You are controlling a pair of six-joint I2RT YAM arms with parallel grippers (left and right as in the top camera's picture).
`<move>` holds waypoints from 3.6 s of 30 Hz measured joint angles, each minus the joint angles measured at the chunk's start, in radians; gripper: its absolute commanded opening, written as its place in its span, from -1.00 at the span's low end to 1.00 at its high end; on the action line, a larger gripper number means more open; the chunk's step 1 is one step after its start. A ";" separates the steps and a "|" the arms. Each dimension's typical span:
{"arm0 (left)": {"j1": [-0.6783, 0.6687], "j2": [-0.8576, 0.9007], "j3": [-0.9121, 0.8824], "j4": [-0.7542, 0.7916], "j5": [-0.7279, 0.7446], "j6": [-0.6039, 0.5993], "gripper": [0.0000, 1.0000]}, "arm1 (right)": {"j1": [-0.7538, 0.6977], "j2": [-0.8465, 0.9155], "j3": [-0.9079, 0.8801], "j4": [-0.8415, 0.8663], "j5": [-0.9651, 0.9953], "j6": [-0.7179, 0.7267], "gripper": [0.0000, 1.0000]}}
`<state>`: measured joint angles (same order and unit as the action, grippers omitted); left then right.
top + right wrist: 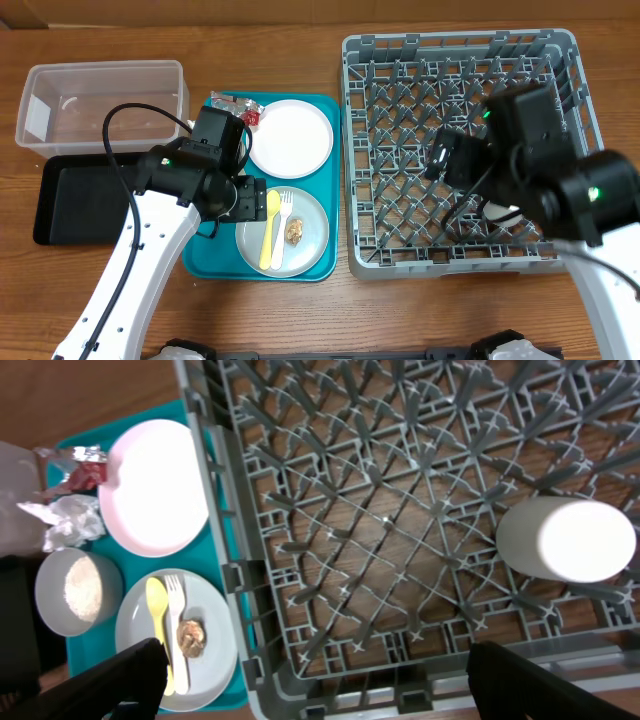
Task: Sort waste into correct bins and load items into the dishwasher rack
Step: 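Move the right gripper over the grey plate toward the yellow spoon, then grasp the yellow spoon with the right gripper and lift it, then place the yellow spoon into the dish rack's left edge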
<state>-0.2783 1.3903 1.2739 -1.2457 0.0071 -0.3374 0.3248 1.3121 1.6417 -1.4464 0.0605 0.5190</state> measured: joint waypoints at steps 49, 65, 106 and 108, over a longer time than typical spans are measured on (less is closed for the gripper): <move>0.541 -0.291 0.317 -0.198 -0.030 0.006 1.00 | 0.640 0.728 -0.010 0.517 -0.026 0.108 -0.03; 0.541 -0.268 0.317 -0.198 -0.031 0.006 1.00 | 0.668 0.861 -0.010 0.607 -0.019 0.091 -0.17; 0.542 -0.077 0.317 -0.198 -0.031 0.006 1.00 | 0.476 0.475 0.210 0.184 0.175 0.031 -0.78; 0.542 -0.067 0.317 -0.198 -0.031 0.006 1.00 | 0.447 0.455 0.212 0.168 0.175 0.011 -0.78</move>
<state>0.2638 1.3235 1.5906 -1.4441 -0.0235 -0.3313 0.7715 1.7676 1.8534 -1.2781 0.2359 0.5297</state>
